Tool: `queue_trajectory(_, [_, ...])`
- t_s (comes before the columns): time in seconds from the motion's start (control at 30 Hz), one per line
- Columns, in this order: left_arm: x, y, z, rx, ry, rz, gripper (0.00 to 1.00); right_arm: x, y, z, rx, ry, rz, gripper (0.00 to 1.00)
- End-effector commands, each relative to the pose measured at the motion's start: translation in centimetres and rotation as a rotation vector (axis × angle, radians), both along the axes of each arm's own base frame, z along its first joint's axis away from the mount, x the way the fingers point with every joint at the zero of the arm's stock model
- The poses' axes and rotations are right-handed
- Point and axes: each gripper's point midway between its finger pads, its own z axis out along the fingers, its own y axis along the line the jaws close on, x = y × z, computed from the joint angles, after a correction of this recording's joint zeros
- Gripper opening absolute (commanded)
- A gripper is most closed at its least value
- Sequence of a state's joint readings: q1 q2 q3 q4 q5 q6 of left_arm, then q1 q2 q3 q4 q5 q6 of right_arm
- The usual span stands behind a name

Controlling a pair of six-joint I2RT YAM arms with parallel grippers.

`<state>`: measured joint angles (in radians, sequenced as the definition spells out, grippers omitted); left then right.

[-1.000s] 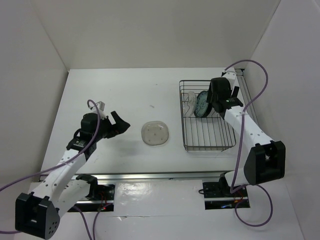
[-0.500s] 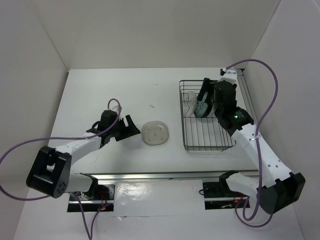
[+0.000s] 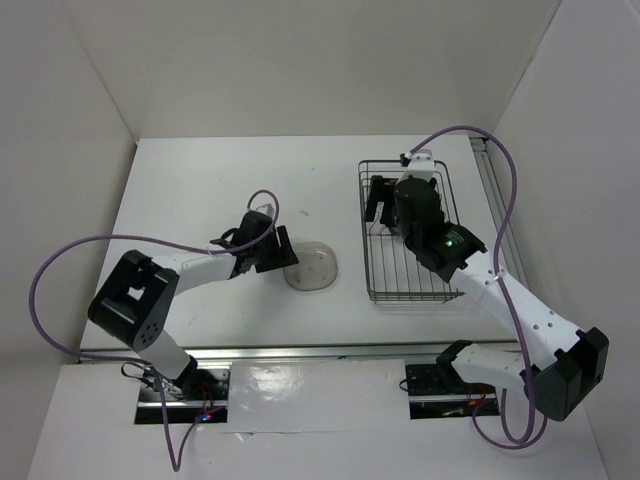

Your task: Load the plates into the dish rack

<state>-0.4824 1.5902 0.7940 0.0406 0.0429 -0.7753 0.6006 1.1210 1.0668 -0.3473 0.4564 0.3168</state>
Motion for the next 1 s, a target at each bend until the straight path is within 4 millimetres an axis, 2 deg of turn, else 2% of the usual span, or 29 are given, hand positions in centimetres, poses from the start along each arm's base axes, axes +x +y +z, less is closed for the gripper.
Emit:
queue_trajectory(0.0, [0.3, 0.3, -1.2, 0.039, 0.027, 0.048, 0.70, 0.3, 0.1, 1.5, 0.025, -0.059, -0.029, 0.89])
queue_trajectory(0.07, [0.1, 0.1, -1.6, 0.051, 0.032, 0.044, 0.63, -0.1, 0.3, 1.9, 0.033, -0.068, -0.020, 0.89])
queue_trajectory(0.1, [-0.1, 0.2, -2.5, 0.064, 0.053, 0.044, 0.59, -0.1, 0.3, 1.9, 0.033, -0.068, -0.020, 0.89])
queue_trajectory(0.13, [0.3, -0.3, -2.2, 0.066, 0.040, 0.040, 0.52, -0.2, 0.1, 2.2, 0.030, -0.077, -0.017, 0.89])
queue_trajectory(0.2, [0.7, -0.5, -2.4, 0.067, 0.042, 0.040, 0.37, -0.2, 0.1, 2.2, 0.030, -0.077, -0.017, 0.89])
queue_trajectory(0.23, [0.6, -1.0, -2.8, 0.076, 0.056, 0.028, 0.23, -0.1, 0.0, 2.2, 0.027, -0.079, -0.027, 0.89])
queue_trajectory(0.3, [0.8, -1.5, -2.5, 0.066, 0.059, 0.007, 0.05, -0.2, -0.1, 1.7, 0.020, -0.070, -0.027, 0.89])
queue_trajectory(0.33, [0.6, -1.4, -2.9, 0.081, 0.085, 0.006, 0.00, -0.2, -0.1, 1.7, 0.020, -0.070, -0.027, 0.89])
queue_trajectory(0.4, [1.4, -1.2, -1.3, 0.096, 0.055, 0.018, 0.00, -0.3, 0.1, 1.2, 0.001, -0.060, -0.006, 0.89])
queue_trajectory(0.43, [1.6, -1.0, -0.5, 0.105, 0.043, 0.030, 0.00, -0.5, 1.1, 0.8, 0.010, -0.051, 0.052, 0.90])
queue_trajectory(0.47, [1.6, -0.5, 0.5, 0.125, 0.044, 0.044, 0.00, -0.6, 1.8, 1.4, 0.030, -0.075, 0.096, 0.91])
queue_trajectory(0.5, [2.1, 0.3, 3.0, 0.139, -0.018, 0.071, 0.00, -0.8, 2.6, 0.7, 0.015, -0.071, 0.154, 0.93])
queue_trajectory(0.57, [2.1, 1.1, 6.1, 0.141, -0.092, 0.081, 0.00, -1.5, 4.9, 1.8, 0.072, -0.113, 0.315, 0.95])
queue_trajectory(0.6, [1.8, 1.2, 7.7, 0.125, -0.133, 0.075, 0.00, -1.9, 5.8, 1.6, 0.066, -0.124, 0.387, 0.95])
queue_trajectory(0.63, [1.8, 1.1, 9.7, 0.103, -0.200, 0.042, 0.00, -2.6, 6.7, 1.3, 0.073, -0.129, 0.455, 0.95])
queue_trajectory(0.67, [1.3, 1.1, 13.6, 0.046, -0.301, 0.025, 0.00, -3.4, 8.2, 1.8, 0.101, -0.153, 0.568, 0.95])
queue_trajectory(0.7, [0.5, 1.1, 14.4, 0.029, -0.339, -0.005, 0.00, -3.9, 8.9, 1.8, 0.108, -0.161, 0.617, 0.95])
queue_trajectory(0.73, [0.1, 0.1, 16.6, -0.031, -0.425, -0.080, 0.00, -4.4, 9.4, 1.6, 0.119, -0.158, 0.658, 0.95])
queue_trajectory(0.77, [-1.0, 0.0, 19.5, -0.087, -0.517, -0.114, 0.00, -4.5, 10.0, 1.4, 0.119, -0.156, 0.692, 0.95])
queue_trajectory(0.8, [-1.7, 0.1, 19.6, -0.106, -0.543, -0.142, 0.00, -4.5, 10.4, 1.1, 0.122, -0.148, 0.711, 0.95])
queue_trajectory(0.9, [-3.1, -0.2, 21.8, -0.165, -0.614, -0.192, 0.00, -4.6, 10.5, 0.6, 0.132, -0.143, 0.718, 0.95])
queue_trajectory(0.93, [-3.5, -0.4, 21.7, -0.177, -0.618, -0.207, 0.00, -4.8, 10.7, 0.0, 0.142, -0.132, 0.725, 0.95])
queue_trajectory(0.97, [-3.9, -0.7, 21.9, -0.202, -0.631, -0.236, 0.00, -4.9, 10.6, 0.6, 0.147, -0.153, 0.726, 0.95])
